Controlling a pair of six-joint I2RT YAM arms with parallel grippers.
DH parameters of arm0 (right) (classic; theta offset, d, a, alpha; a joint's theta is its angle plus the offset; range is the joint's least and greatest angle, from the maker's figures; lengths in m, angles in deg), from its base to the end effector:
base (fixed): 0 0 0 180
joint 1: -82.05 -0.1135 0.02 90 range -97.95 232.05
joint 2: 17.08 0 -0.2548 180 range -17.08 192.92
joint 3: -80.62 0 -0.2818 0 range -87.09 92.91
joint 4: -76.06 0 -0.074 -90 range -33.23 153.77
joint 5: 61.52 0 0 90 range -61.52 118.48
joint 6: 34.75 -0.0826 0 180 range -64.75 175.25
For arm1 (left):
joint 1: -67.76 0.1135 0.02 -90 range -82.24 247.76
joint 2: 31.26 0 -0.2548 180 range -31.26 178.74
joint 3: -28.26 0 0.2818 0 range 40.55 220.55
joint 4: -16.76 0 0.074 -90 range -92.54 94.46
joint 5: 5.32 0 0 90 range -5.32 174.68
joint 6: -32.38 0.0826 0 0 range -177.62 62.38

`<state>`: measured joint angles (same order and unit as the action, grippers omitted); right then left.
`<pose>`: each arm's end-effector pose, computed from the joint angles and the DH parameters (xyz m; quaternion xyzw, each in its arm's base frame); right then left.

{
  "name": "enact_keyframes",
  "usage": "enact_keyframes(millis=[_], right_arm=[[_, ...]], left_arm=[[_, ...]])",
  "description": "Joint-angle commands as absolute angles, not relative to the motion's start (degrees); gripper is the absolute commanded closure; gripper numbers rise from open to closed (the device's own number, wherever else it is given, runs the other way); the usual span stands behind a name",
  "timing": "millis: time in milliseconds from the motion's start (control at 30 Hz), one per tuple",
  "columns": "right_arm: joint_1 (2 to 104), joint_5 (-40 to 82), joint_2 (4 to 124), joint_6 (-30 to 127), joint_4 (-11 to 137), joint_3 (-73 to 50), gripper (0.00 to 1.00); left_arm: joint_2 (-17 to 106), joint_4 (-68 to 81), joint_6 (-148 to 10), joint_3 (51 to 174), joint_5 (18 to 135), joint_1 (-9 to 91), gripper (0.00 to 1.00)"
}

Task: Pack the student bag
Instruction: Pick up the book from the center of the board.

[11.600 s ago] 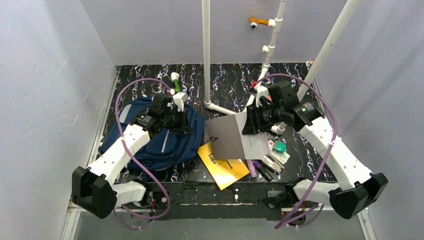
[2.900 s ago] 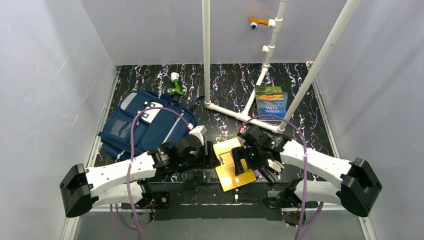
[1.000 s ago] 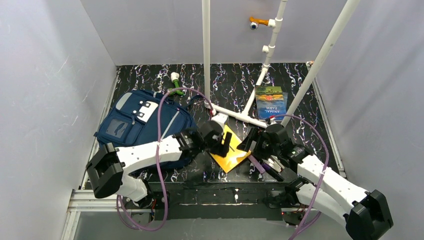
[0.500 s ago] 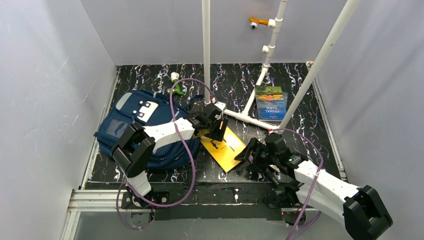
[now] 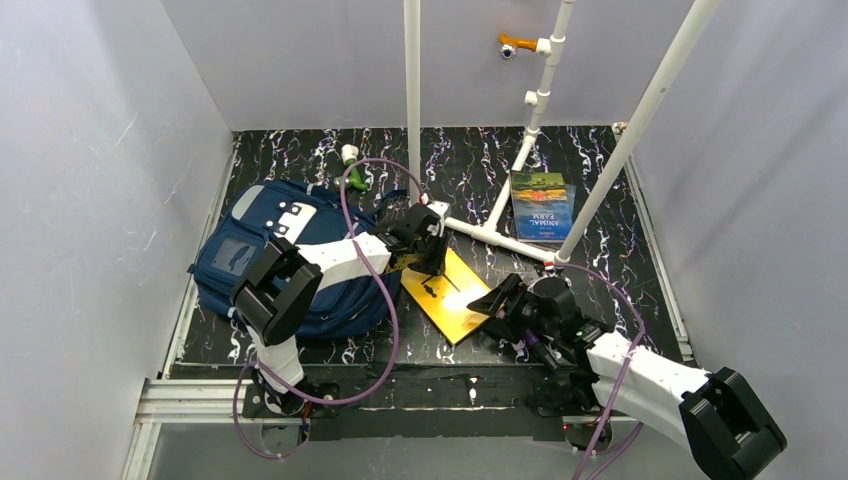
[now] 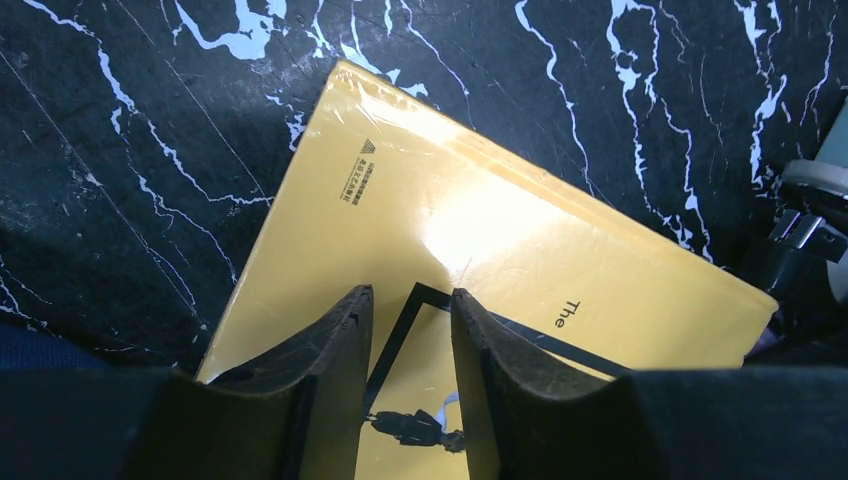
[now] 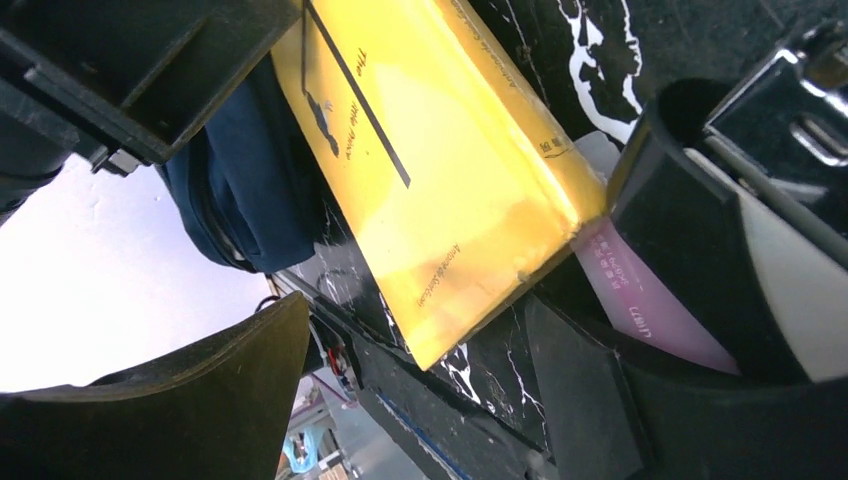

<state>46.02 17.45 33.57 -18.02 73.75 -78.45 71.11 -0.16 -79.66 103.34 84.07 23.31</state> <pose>0.1805 0.1508 0.0886 0.2339 0.8400 0.4421 0.2105 0.3115 -0.3068 0.1240 0.1810 0.9032 -0.2174 0.3227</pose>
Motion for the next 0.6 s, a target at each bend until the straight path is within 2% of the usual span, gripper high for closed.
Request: enact_keyframes(millis=[0,100,300,467,567], right_arm=[[44.65,25.45,32.29,-21.07,84.64,-82.61,0.15],[43.75,28.22,35.07,-21.83,89.13,-82.88,0.17],[42.23,30.32,43.79,-24.42,108.43,-82.63,0.22],[41.72,33.16,42.64,-24.22,110.99,-81.82,0.36],[41.71,35.3,40.71,-23.67,111.94,-82.06,0.54]], left_arm=[[72.77,0.3,-82.2,100.39,79.03,23.85,0.68],[72.32,1.31,-82.97,98.86,78.29,23.96,0.68],[71.05,3.13,-83.77,96.68,76.76,24.01,0.69],[70.61,4.11,-84.53,96.1,74.72,24.08,0.69],[70.7,4.11,-84.6,96.34,73.95,24.09,0.69]])
